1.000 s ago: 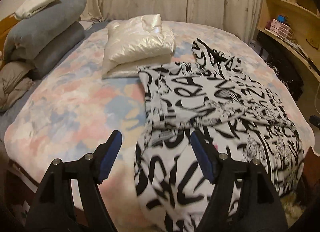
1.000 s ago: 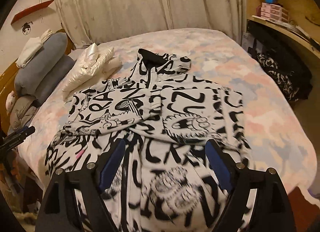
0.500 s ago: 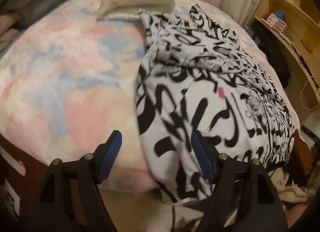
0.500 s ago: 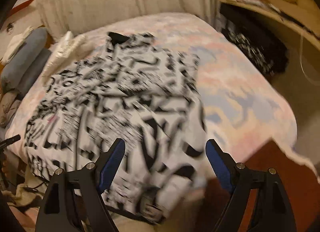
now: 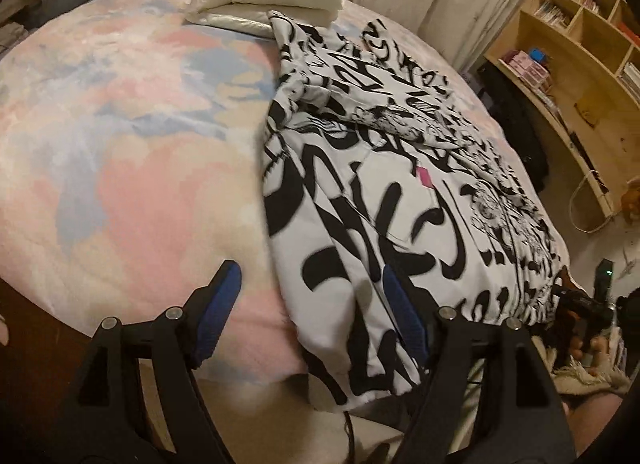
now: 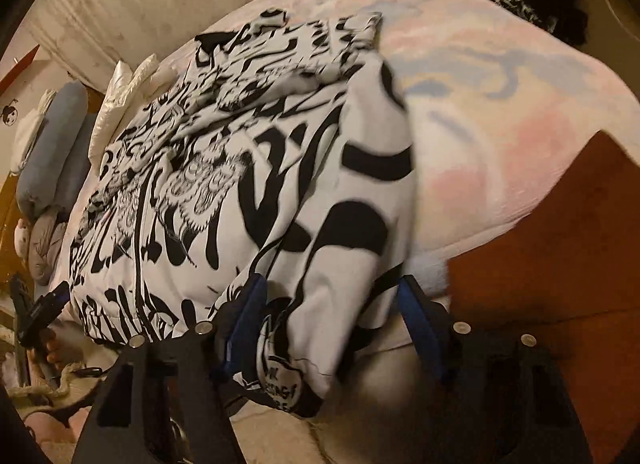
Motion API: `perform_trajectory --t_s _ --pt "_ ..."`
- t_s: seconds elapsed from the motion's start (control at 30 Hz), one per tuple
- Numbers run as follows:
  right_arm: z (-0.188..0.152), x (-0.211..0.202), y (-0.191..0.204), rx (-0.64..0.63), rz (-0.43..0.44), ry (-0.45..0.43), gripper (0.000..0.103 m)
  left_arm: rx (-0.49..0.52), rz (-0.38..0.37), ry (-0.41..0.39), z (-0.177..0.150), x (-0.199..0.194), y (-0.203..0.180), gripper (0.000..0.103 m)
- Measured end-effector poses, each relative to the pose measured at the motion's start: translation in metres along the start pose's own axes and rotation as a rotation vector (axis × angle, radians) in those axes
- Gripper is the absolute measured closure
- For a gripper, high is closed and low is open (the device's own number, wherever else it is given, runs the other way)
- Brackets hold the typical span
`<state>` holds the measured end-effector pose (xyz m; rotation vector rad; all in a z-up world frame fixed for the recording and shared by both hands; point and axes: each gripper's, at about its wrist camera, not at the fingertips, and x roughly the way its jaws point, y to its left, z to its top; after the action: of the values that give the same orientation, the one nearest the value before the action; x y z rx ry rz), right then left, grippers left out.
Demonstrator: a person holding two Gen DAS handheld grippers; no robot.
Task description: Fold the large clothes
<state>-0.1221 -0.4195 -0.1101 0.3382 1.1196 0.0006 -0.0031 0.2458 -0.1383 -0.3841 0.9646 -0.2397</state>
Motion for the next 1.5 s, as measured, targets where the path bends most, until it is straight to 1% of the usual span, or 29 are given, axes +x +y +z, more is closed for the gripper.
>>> perform_trajectory --t_s 0.07,0.1,0.17,0.2,0.23,0.33,0.43,0.53,0.63,0.77,0.87,0.9,0.93,0.97,1.0,1.03,1.07,1.1,1.13,1.2,1.3,1.37,1.5 --pt "-0.002 0.005 0.009 -0.017 -0.01 -0.009 0.034 0.013 -0.018 0.011 -0.003 0.002 -0.003 0.033" --pt "-0.002 0.008 0.013 -0.02 -0.003 -0.013 0.037 0.022 -0.016 0.018 -0.005 0.004 -0.004 0.033" --pt "-0.002 0.012 0.017 -0.025 0.012 -0.017 0.049 0.028 -0.013 0.022 -0.007 0.008 -0.006 0.033" --pt "-0.003 0.013 0.019 -0.028 0.016 -0.023 0.053 0.024 -0.015 0.021 -0.008 0.009 -0.005 0.033" --pt "-0.004 0.014 0.021 -0.032 0.02 -0.027 0.06 0.021 -0.017 0.021 -0.009 0.01 -0.005 0.033" --pt "-0.003 0.013 0.023 -0.042 0.023 -0.037 0.066 0.013 -0.025 0.024 -0.012 0.014 -0.003 0.031" --pt "-0.003 0.011 0.022 -0.047 0.017 -0.038 0.067 0.017 -0.035 0.039 -0.013 0.015 -0.007 0.031" --pt "-0.002 0.008 0.018 -0.04 0.024 -0.036 0.067 0.01 -0.082 0.076 -0.019 0.017 -0.01 0.031" --pt "-0.001 0.01 0.013 -0.024 0.025 -0.027 0.066 0.0 -0.103 0.106 -0.023 0.024 -0.009 0.031" --pt "-0.001 0.014 0.01 -0.023 0.02 -0.028 0.064 -0.026 -0.118 0.111 -0.022 0.032 -0.007 0.03" --pt "-0.001 0.018 0.01 -0.014 0.027 -0.031 0.064 -0.029 -0.115 0.115 -0.021 0.038 -0.013 0.03" --pt "-0.001 0.018 0.01 -0.011 0.03 -0.031 0.064 -0.022 -0.12 0.12 -0.021 0.039 -0.017 0.035" --pt "-0.001 0.019 0.01 -0.006 0.032 -0.03 0.064 -0.016 -0.12 0.125 -0.021 0.039 -0.019 0.049" --pt "0.0 0.02 0.011 -0.003 0.032 -0.029 0.065 -0.001 -0.098 0.131 -0.021 0.041 -0.024 0.055" --pt "0.0 0.019 0.012 -0.005 0.029 -0.03 0.065 0.006 -0.089 0.131 -0.021 0.042 -0.026 0.066" --pt "-0.001 0.018 0.013 -0.009 0.025 -0.033 0.07 0.004 -0.087 0.13 -0.02 0.042 -0.028 0.074" --pt "0.0 0.016 0.017 -0.019 0.017 -0.042 0.075 -0.008 -0.091 0.132 -0.02 0.041 -0.028 0.079" --pt "0.0 0.013 0.017 -0.026 0.015 -0.049 0.086 -0.016 -0.093 0.133 -0.019 0.04 -0.028 0.085" --pt "0.002 0.01 0.02 -0.033 0.011 -0.056 0.093 -0.027 -0.087 0.129 -0.016 0.038 -0.032 0.09" --pt "0.007 0.0 0.027 -0.042 0.019 -0.072 0.096 -0.023 -0.084 0.112 -0.012 0.03 -0.037 0.096" --pt "0.014 -0.02 0.037 -0.048 0.037 -0.102 0.097 -0.036 -0.111 0.059 -0.001 0.008 -0.048 0.097" --pt "0.02 -0.042 0.046 -0.062 0.053 -0.151 0.098 -0.038 -0.117 0.018 0.01 -0.009 -0.056 0.097" --pt "0.029 -0.079 0.055 -0.061 0.07 -0.252 0.098 -0.047 -0.128 -0.025 0.024 -0.032 -0.067 0.098"
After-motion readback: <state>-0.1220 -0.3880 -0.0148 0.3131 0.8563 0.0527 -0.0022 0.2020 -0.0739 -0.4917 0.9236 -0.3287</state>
